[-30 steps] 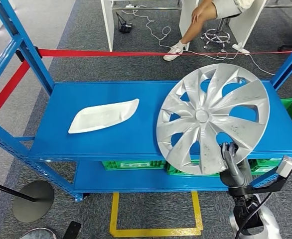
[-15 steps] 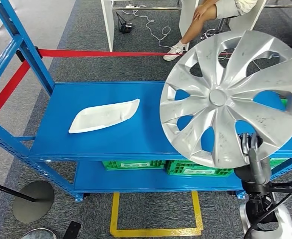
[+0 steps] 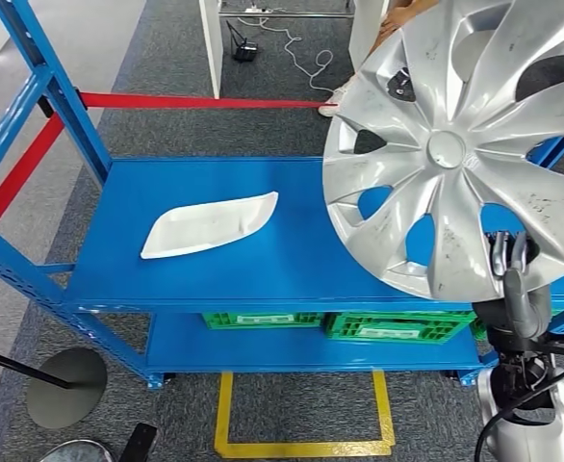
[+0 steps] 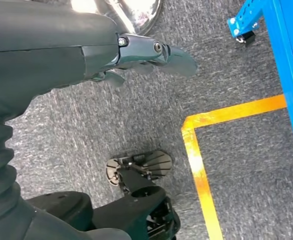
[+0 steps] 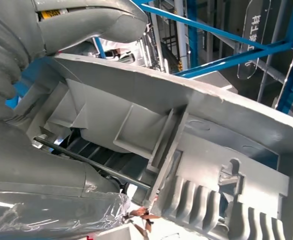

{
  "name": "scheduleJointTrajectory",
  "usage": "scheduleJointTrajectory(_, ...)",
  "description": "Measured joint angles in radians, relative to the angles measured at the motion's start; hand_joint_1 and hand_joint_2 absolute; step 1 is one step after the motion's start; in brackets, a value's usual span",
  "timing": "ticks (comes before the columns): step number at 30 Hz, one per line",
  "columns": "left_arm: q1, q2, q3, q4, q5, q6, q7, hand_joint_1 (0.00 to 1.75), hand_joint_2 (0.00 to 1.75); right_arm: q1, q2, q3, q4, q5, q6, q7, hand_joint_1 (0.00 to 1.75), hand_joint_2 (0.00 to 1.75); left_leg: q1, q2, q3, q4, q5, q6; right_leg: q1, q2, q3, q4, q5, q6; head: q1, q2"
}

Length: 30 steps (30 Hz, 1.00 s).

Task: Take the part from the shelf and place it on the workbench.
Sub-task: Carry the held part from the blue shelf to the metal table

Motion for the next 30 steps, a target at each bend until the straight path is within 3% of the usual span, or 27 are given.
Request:
scheduleJointTrajectory(1, 0.0, -0.001, 0.001, 0.0, 0.0, -0.001, 0.002, 0.0, 1.75, 0.0, -0.001, -0.002, 0.0, 0.003, 0.0, 0.0, 1.75, 1.75, 0.001, 0.0, 0.0, 0.0, 0.0, 0.0, 0.0, 0.0, -0.022, 0.04, -0.003, 0.002, 0.0, 0.0)
scheduleJointTrajectory(2, 0.0, -0.002, 0.002, 0.0, 0.0, -0.001, 0.005, 0.0, 1.75, -0.001, -0.003, -0.005, 0.0, 0.004, -0.001, 0.0, 1.75, 1.75, 0.002, 0.0, 0.0, 0.001, 0.0, -0.001, -0.001, 0.0, -0.026, 0.042, 0.014, 0.004, 0.0, 0.0)
scheduleJointTrajectory(4, -0.001, -0.004, 0.004, 0.0, -0.002, -0.002, 0.012, 0.0, 1.75, -0.002, -0.007, -0.013, -0.001, 0.005, -0.001, 0.0, 1.75, 1.75, 0.007, -0.002, -0.001, 0.006, 0.0, -0.007, -0.006, -0.002, 0.018, -0.066, 0.089, 0.011, 0.0, 0.0)
scheduleJointTrajectory(6, -0.001, -0.003, 0.005, 0.0, -0.007, -0.002, 0.019, 0.0, 1.75, -0.003, -0.01, -0.02, -0.001, 0.006, 0.001, -0.001, 1.75, 1.75, 0.007, -0.005, -0.006, 0.013, 0.001, -0.022, -0.007, 0.001, 0.076, -0.182, 0.136, 0.014, 0.003, 0.0)
scheduleJointTrajectory(8, 0.001, -0.002, 0.005, 0.0, -0.012, -0.001, 0.026, 0.0, 1.75, 0.001, -0.013, -0.024, -0.001, 0.006, 0.004, -0.002, 1.75, 1.75, 0.003, -0.007, -0.013, 0.018, 0.009, -0.037, -0.006, 0.006, 0.088, -0.209, 0.14, 0.004, 0.003, 0.0)
scheduleJointTrajectory(10, 0.004, -0.001, 0.005, 0.0, -0.012, 0.0, 0.03, 0.0, 1.75, 0.009, -0.016, -0.027, -0.002, 0.006, 0.007, -0.003, 1.75, 1.75, 0.004, -0.008, -0.019, 0.02, 0.013, -0.047, -0.006, 0.006, 0.074, -0.204, 0.147, -0.014, 0.001, 0.0)
scheduleJointTrajectory(12, 0.005, 0.001, 0.005, 0.0, -0.012, 0.001, 0.032, 0.0, 1.75, 0.014, -0.018, -0.031, -0.003, 0.006, 0.011, -0.004, 1.75, 1.75, 0.006, -0.005, -0.039, 0.057, -0.027, -0.056, -0.007, 0.005, 0.059, -0.203, 0.158, -0.036, -0.001, 0.0)
scheduleJointTrajectory(15, 0.004, 0.002, 0.005, 0.0, -0.012, 0.002, 0.032, 0.0, 1.75, 0.018, -0.021, -0.039, -0.005, 0.005, 0.014, -0.005, 1.75, 1.75, 0.007, -0.001, -0.103, 0.244, -0.15, -0.066, -0.004, 0.001, 0.031, -0.203, 0.178, -0.057, -0.005, 0.0)
scheduleJointTrajectory(16, 0.003, 0.002, 0.005, 0.0, -0.012, 0.002, 0.032, 0.0, 1.75, 0.02, -0.022, -0.041, -0.005, 0.005, 0.014, -0.005, 1.75, 1.75, 0.007, -0.001, -0.115, 0.296, -0.171, -0.065, -0.002, 0.001, 0.021, -0.203, 0.185, -0.06, -0.005, 0.0)
scheduleJointTrajectory(17, 0.003, 0.002, 0.005, 0.0, -0.012, 0.002, 0.031, 0.0, 1.75, 0.023, -0.023, -0.043, -0.005, 0.005, 0.014, -0.005, 1.75, 1.75, 0.006, -0.001, -0.111, 0.315, -0.171, -0.063, 0.0, 0.0, 0.012, -0.203, 0.192, -0.061, -0.005, 0.0)
scheduleJointTrajectory(19, 0.001, 0.002, 0.005, 0.0, -0.012, 0.003, 0.031, 0.0, 1.75, 0.026, -0.025, -0.045, -0.005, 0.006, 0.016, -0.004, 1.75, 1.75, 0.004, -0.001, -0.048, 0.242, -0.127, -0.051, 0.005, 0.0, -0.004, -0.203, 0.205, -0.06, -0.005, 0.0)
scheduleJointTrajectory(21, -0.005, 0.004, 0.005, 0.0, -0.011, 0.004, 0.03, 0.0, 1.75, 0.027, -0.027, -0.046, -0.004, 0.007, 0.02, -0.002, 1.75, 1.75, -0.002, -0.001, 0.047, 0.097, -0.097, -0.034, 0.009, 0.001, -0.015, -0.203, 0.218, -0.053, -0.005, 0.0)
scheduleJointTrajectory(22, -0.008, 0.005, 0.005, 0.0, -0.01, 0.005, 0.03, 0.0, 1.75, 0.027, -0.029, -0.047, -0.004, 0.008, 0.021, -0.001, 1.75, 1.75, -0.005, -0.002, 0.078, 0.045, -0.094, -0.029, 0.01, 0.0, -0.019, -0.204, 0.225, -0.048, -0.004, 0.0)
scheduleJointTrajectory(23, -0.011, 0.006, 0.006, 0.0, -0.01, 0.006, 0.029, 0.0, 1.75, 0.026, -0.03, -0.047, -0.004, 0.012, 0.022, 0.001, 1.75, 1.75, -0.007, -0.002, 0.094, 0.014, -0.097, -0.025, 0.009, 0.0, -0.021, -0.206, 0.232, -0.042, -0.005, 0.0)
scheduleJointTrajectory(25, -0.012, 0.005, 0.006, 0.0, -0.008, 0.007, 0.029, 0.0, 1.75, 0.025, -0.031, -0.045, -0.004, 0.023, 0.022, 0.004, 1.75, 1.75, -0.007, -0.002, 0.091, 0.001, -0.086, -0.02, 0.007, -0.001, -0.024, -0.213, 0.247, -0.029, -0.006, 0.0)
scheduleJointTrajectory(26, -0.012, 0.004, 0.007, 0.001, -0.008, 0.007, 0.029, 0.0, 1.75, 0.026, -0.032, -0.044, -0.004, 0.029, 0.022, 0.004, 1.75, 1.75, -0.006, -0.001, 0.087, -0.004, -0.077, -0.015, 0.006, -0.001, -0.029, -0.211, 0.241, -0.024, -0.006, 0.0)
scheduleJointTrajectory(27, -0.012, 0.004, 0.007, 0.001, -0.008, 0.008, 0.029, 0.0, 1.75, 0.026, -0.034, -0.043, -0.003, 0.033, 0.021, 0.004, 1.75, 1.75, -0.004, 0.0, 0.08, -0.008, -0.067, -0.01, 0.006, -0.001, -0.039, -0.193, 0.218, -0.02, -0.004, 0.0)
scheduleJointTrajectory(30, -0.011, 0.004, 0.008, 0.001, -0.01, 0.01, 0.029, 0.0, 1.75, 0.027, -0.038, -0.04, 0.0, 0.039, 0.019, 0.003, 1.75, 1.75, -0.004, 0.002, 0.049, -0.011, -0.04, 0.001, 0.008, -0.001, -0.082, -0.034, 0.086, -0.012, -0.001, 0.0)
